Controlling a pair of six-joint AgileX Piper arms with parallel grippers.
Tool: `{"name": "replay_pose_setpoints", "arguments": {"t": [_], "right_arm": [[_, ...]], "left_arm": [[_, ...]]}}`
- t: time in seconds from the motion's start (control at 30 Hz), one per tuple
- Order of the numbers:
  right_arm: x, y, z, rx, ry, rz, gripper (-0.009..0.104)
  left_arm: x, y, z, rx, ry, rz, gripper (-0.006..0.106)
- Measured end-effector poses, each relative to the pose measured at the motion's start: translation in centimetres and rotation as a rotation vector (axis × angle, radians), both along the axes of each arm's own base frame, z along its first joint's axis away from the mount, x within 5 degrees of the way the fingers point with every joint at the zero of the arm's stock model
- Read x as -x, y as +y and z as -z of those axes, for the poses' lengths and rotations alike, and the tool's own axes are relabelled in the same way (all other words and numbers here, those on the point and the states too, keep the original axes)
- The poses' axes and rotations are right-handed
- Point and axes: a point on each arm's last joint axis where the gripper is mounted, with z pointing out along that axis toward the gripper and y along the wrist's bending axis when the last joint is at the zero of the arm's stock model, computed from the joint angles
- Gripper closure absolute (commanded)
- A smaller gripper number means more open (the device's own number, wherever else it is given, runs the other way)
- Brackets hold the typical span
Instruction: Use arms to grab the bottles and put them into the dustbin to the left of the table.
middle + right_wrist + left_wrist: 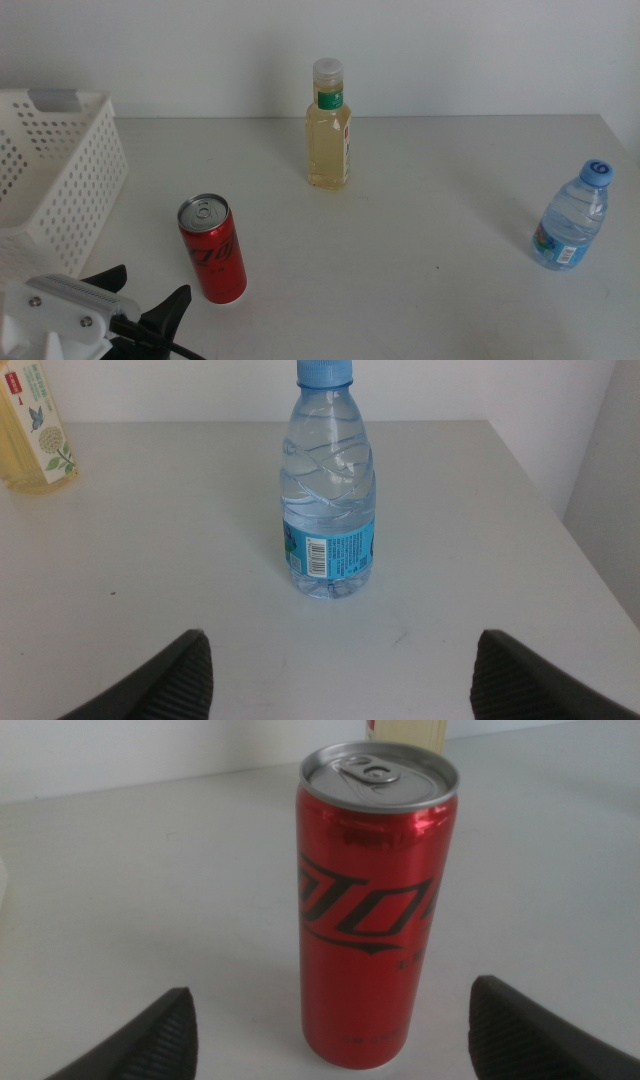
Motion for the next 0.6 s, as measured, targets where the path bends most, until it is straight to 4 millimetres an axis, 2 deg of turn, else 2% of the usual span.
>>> {"name": "replay_pose_setpoints", "arguments": {"t": [0.6], "right_arm": [[0.0, 0.0, 0.0, 0.0, 0.0, 0.0, 0.029]], "left_arm": [[-0.35, 0.0, -0.43, 0.061, -0.045, -0.02, 0.008]]}}
